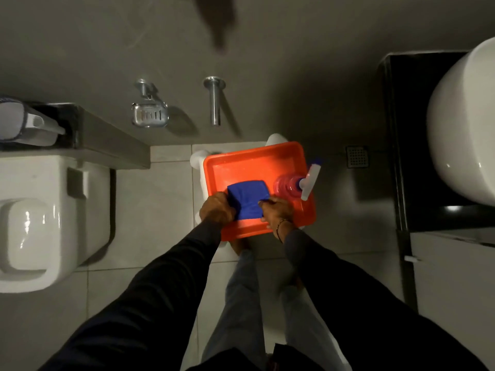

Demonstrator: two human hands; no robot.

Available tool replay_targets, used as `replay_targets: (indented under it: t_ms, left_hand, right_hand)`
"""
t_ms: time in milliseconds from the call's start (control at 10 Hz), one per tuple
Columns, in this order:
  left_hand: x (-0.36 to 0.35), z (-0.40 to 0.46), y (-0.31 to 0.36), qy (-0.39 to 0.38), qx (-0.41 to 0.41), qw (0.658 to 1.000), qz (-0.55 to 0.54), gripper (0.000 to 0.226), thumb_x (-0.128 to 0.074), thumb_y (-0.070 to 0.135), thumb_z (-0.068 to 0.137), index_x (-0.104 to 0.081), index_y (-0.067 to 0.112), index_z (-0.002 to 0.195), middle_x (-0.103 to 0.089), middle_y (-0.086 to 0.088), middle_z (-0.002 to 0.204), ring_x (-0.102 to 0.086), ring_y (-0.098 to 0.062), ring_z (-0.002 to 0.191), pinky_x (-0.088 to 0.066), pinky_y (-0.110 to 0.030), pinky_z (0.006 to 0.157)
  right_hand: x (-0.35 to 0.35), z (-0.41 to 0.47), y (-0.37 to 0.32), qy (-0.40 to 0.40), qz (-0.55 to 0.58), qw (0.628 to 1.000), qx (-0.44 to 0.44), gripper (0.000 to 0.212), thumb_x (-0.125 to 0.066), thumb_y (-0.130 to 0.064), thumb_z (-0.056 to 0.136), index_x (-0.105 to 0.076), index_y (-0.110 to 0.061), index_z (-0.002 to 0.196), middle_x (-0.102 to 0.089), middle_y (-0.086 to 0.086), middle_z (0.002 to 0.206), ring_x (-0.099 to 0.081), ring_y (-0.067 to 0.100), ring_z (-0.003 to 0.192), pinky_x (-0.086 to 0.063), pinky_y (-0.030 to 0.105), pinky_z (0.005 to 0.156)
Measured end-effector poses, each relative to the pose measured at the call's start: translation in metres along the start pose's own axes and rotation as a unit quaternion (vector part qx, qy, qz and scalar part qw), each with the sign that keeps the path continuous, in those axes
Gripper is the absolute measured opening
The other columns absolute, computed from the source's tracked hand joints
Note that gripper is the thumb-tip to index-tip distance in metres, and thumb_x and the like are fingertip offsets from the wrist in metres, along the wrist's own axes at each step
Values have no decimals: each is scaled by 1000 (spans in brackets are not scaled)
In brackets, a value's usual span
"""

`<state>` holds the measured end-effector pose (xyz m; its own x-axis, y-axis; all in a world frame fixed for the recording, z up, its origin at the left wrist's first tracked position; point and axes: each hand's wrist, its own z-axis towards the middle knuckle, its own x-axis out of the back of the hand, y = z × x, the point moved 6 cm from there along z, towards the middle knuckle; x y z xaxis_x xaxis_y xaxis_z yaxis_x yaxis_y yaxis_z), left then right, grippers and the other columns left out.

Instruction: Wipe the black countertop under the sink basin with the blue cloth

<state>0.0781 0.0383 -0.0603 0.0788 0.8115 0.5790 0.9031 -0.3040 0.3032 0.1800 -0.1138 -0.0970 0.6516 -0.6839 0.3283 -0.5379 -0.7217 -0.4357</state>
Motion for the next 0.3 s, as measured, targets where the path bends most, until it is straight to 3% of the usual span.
replay_targets:
  t_ms: [100, 200, 300]
  left_hand:
    - [1, -6, 0, -10, -3, 1000, 10, 43, -61, 23, 92, -59, 6, 131, -65, -20, 130, -64, -40, 118, -53, -47, 102]
    - [10, -19, 5, 9, -3, 999, 31, 37, -57, 26, 93, -62, 8, 124, -68, -20, 124, -66, -40, 112, -55, -48, 98]
    - [20, -36, 13, 52, -9, 997, 60, 35, -56, 27, 93, -62, 8, 122, -69, -20, 122, -66, -41, 111, -55, -48, 98]
  right_hand:
    - [8, -8, 1, 6, 4, 1000, 9, 7, -67, -18, 92, -73, -15, 94, -68, 8, 84, -66, 27, 72, -51, 28, 57]
    - [42, -25, 1, 49, -36, 997, 54, 14, -66, -17, 90, -74, -5, 94, -70, 10, 84, -71, 39, 84, -55, 37, 67]
    - [76, -43, 2, 104, -88, 986, 93, 18, -65, -17, 88, -76, -5, 95, -76, 14, 95, -70, 39, 98, -57, 41, 84]
